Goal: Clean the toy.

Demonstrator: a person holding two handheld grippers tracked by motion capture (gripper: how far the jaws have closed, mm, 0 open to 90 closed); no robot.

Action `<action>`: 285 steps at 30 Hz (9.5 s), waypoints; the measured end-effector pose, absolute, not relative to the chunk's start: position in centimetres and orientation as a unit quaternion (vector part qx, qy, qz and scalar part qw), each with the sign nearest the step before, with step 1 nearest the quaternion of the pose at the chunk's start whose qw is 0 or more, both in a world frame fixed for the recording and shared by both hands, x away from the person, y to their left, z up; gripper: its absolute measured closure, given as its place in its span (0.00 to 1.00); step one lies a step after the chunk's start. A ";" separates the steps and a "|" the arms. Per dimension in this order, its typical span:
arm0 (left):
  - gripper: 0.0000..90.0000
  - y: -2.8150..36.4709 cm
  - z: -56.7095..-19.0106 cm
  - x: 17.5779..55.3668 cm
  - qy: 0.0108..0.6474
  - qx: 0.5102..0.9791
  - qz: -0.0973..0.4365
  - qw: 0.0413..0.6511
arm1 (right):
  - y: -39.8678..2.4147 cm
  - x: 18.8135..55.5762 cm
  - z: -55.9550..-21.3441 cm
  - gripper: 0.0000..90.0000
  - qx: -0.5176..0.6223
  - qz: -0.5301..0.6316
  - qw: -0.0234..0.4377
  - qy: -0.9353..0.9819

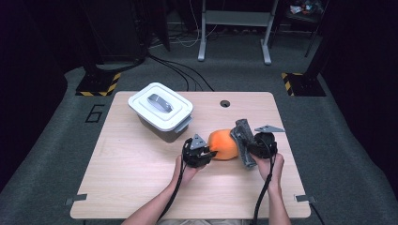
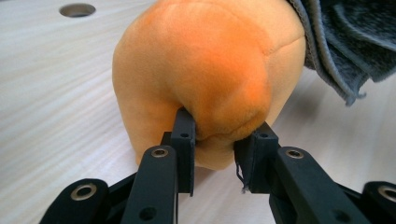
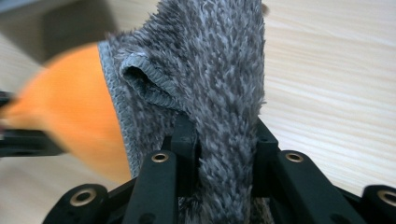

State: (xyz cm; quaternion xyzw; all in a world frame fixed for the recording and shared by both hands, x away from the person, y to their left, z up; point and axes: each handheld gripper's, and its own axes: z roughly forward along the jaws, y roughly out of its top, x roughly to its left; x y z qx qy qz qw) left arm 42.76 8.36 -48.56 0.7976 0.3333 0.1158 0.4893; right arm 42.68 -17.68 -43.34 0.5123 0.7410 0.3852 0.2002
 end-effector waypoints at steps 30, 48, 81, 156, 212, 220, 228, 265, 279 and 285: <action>0.77 8.6 -48.5 43.1 0.355 0.795 0.090 0.484 | -10.9 42.2 -41.4 0.77 0.437 0.357 0.235 0.791; 0.77 8.7 -48.8 43.3 0.362 0.792 0.082 0.486 | -17.6 44.8 -44.9 0.77 0.533 0.348 0.196 0.746; 0.77 8.6 -48.9 43.2 0.354 0.799 0.093 0.477 | -10.3 42.0 -41.5 0.76 0.430 0.337 0.258 0.797; 0.81 8.2 -48.0 42.8 0.346 0.801 0.093 0.479 | -9.8 42.2 -40.7 0.77 0.422 0.360 0.238 0.797; 0.81 8.5 -48.6 43.1 0.344 0.804 0.114 0.471 | -10.1 41.9 -40.5 0.76 0.414 0.362 0.240 0.800; 0.81 8.5 -48.6 43.1 0.338 0.807 0.118 0.469 | -10.3 42.5 -41.4 0.77 0.423 0.354 0.242 0.798; 0.81 8.4 -48.5 43.2 0.338 0.807 0.117 0.469 | -13.8 43.2 -42.3 0.77 0.466 0.355 0.236 0.775; 0.81 8.6 -48.9 43.2 0.341 0.806 0.113 0.470 | -18.2 43.7 -47.0 0.77 0.550 0.346 0.192 0.735; 0.81 8.6 -48.9 43.2 0.343 0.804 0.114 0.472 | -18.5 45.9 -49.6 0.77 0.574 0.281 0.148 0.755; 0.81 8.7 -48.9 43.3 0.343 0.804 0.112 0.472 | -20.4 43.8 -47.0 0.77 0.577 0.332 0.178 0.725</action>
